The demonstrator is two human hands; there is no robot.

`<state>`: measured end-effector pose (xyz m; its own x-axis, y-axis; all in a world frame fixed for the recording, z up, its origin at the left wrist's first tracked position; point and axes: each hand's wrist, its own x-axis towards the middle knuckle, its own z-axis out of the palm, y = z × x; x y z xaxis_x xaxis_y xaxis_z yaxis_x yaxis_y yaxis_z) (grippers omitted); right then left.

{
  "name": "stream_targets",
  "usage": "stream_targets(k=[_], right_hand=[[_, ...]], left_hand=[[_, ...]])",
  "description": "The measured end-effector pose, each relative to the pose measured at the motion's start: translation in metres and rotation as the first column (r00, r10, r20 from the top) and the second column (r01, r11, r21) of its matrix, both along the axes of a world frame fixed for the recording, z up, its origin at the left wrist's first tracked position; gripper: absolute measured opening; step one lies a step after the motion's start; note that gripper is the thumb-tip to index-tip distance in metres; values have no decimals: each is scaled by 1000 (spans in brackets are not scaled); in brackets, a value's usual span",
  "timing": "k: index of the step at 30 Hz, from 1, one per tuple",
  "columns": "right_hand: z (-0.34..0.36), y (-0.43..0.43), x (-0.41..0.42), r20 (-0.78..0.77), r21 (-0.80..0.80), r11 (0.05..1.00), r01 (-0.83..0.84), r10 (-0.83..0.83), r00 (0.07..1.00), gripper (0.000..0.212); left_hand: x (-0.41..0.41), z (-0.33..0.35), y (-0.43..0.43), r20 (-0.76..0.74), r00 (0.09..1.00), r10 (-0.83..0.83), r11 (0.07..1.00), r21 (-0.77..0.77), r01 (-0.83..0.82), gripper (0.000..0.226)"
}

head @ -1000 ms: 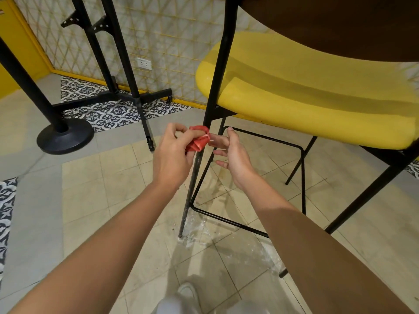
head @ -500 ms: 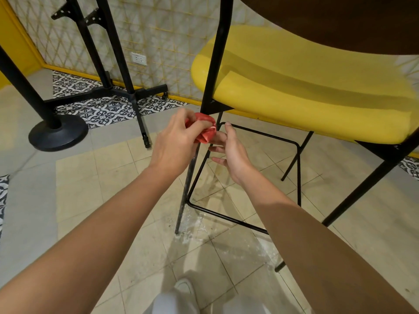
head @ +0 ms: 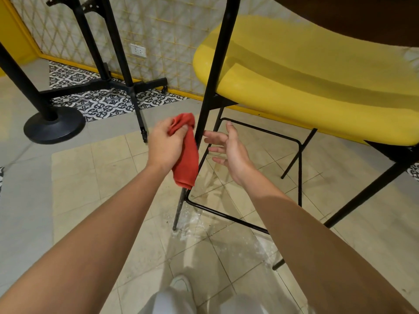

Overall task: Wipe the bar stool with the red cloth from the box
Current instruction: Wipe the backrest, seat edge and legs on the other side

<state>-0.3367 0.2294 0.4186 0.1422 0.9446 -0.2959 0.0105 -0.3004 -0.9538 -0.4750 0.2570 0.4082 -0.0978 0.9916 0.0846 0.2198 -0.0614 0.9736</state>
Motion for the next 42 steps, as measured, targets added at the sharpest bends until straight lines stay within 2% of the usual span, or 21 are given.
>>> stream_targets(k=[2,3,5,7,11,14,17,19,21,23,25,29,30,35,40,42], right_hand=[[-3,0,1,0,15,1000,3,-3,1000,60],[-5,0,1,5,22,1000,5,-5,1000,60],[-9,1,2,11,34,999,10,-10,1000,59],[-12,1,1,-1,41,999,15,-15,1000,59],[-18,1,0,-24,56,998,22,-20,1000,58],[-22,1,-2,-35,68,997,40,-38,999,58],[-24,1,-5,-32,82,995,56,-53,998,55],[-25,1,-6,-17,84,995,54,-52,998,53],[-26,1,-6,-4,88,994,58,-58,998,51],[-26,1,-5,-11,86,994,64,-64,998,51],[-28,0,-3,-14,79,995,60,-60,998,51],[-30,-4,-3,1,65,998,11,-11,1000,53],[-31,-4,-3,4,62,998,0,0,1000,54],[-29,-2,-4,-10,46,999,7,-7,1000,55],[-29,-4,-3,-36,31,1000,-2,3,999,56],[-29,-4,-4,-65,23,1000,2,0,998,55]], left_hand=[[5,0,3,169,977,-132,979,-134,156,20],[2,-5,5,143,976,-166,964,-184,191,22],[-9,-12,7,-29,965,-259,932,-269,242,24],[-14,-11,12,-41,951,-306,901,-336,275,24],[-5,5,19,184,943,-278,908,-271,321,22],[-6,-7,12,142,951,-275,925,-233,302,24],[-9,-21,4,62,955,-290,907,-301,295,25],[-9,-21,4,74,955,-287,902,-315,296,25],[-7,-17,4,147,951,-271,919,-254,301,24],[-3,-17,2,250,943,-221,940,-205,274,21],[1,-27,-4,267,949,-166,949,-216,227,20],[-1,-43,-7,-5,986,-166,939,-307,156,19],[0,-41,-7,-12,987,-161,947,-284,151,18],[17,-33,-16,169,985,-20,1000,6,19,10],[27,-55,-25,29,989,144,989,-30,-143,11],[32,-48,-24,54,982,183,983,15,-184,16]])
